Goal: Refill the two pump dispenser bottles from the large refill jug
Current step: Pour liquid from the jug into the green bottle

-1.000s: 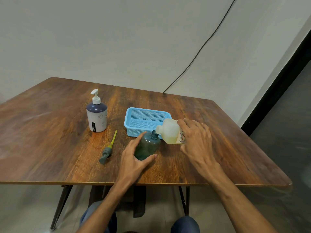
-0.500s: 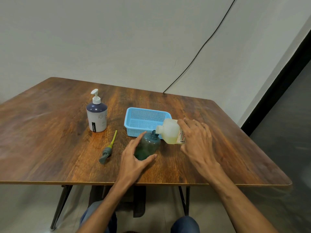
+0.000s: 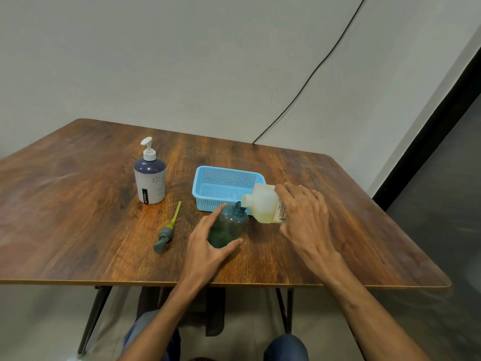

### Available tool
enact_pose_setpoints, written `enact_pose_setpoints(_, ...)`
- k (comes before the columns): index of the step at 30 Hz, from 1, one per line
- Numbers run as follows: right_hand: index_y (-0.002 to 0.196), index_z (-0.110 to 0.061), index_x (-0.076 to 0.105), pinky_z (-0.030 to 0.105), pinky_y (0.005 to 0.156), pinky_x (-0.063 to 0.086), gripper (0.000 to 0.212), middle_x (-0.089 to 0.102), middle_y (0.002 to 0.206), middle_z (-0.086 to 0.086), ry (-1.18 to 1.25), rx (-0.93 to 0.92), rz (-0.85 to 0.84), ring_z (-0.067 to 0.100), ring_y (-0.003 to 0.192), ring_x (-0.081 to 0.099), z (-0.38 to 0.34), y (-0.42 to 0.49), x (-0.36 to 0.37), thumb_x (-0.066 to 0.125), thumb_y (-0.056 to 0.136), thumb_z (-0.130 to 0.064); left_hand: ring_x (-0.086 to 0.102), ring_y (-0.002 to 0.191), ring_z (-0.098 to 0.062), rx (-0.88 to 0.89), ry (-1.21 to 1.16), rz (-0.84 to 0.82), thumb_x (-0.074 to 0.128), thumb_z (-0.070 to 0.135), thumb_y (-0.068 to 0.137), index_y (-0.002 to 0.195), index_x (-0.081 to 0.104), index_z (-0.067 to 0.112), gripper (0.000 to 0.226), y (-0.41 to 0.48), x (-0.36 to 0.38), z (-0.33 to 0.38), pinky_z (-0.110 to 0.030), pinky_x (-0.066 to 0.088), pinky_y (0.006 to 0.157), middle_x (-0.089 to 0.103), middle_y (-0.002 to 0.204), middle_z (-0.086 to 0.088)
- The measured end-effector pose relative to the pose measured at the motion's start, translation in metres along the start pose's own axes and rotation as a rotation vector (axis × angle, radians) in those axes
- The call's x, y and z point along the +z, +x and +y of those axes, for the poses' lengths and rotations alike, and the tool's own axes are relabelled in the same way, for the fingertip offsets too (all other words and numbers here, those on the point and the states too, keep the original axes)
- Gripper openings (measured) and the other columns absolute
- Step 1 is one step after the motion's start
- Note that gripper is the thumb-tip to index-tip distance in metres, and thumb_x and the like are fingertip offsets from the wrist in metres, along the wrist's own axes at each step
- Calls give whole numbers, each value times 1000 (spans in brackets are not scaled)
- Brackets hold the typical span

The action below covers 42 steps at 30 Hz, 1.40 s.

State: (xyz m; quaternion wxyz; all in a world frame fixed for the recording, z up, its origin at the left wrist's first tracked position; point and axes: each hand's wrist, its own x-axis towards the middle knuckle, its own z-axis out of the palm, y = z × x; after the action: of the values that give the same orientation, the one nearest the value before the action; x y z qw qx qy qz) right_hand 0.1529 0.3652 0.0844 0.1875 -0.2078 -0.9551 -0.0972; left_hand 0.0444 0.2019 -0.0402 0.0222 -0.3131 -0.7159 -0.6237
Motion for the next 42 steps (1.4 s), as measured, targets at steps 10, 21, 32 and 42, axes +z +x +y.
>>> enact_pose_setpoints(10,140,-22,50,49,108,35,80,53,146,10,5,6,9,34,131,50,2,-1,1,84,67,-18,49,124,8,-2,-14,-2,86,43,72,148,47,37,86,-1,1,3,-28,50,100,56,135,17)
enact_pose_setpoints(21,142,-23,47,49,110,33,80,50,149,9,0,-4,2,33,134,47,-1,0,1,83,70,-21,51,126,3,1,-24,-10,85,47,71,148,47,36,86,-1,-2,0,-26,50,100,56,137,15)
enact_pose_setpoints(32,141,-22,48,48,108,35,79,52,147,9,-6,-5,8,32,132,48,-1,-1,0,83,69,-19,51,125,5,6,-13,-5,90,35,74,148,48,34,85,-1,-1,-1,-21,48,99,57,136,14)
enact_pose_setpoints(42,142,-24,47,49,111,32,80,49,149,8,-18,-10,-2,32,135,46,-1,0,0,82,71,-21,48,122,14,3,-11,-10,89,36,74,146,44,43,86,0,-2,-1,-10,43,94,53,132,24)
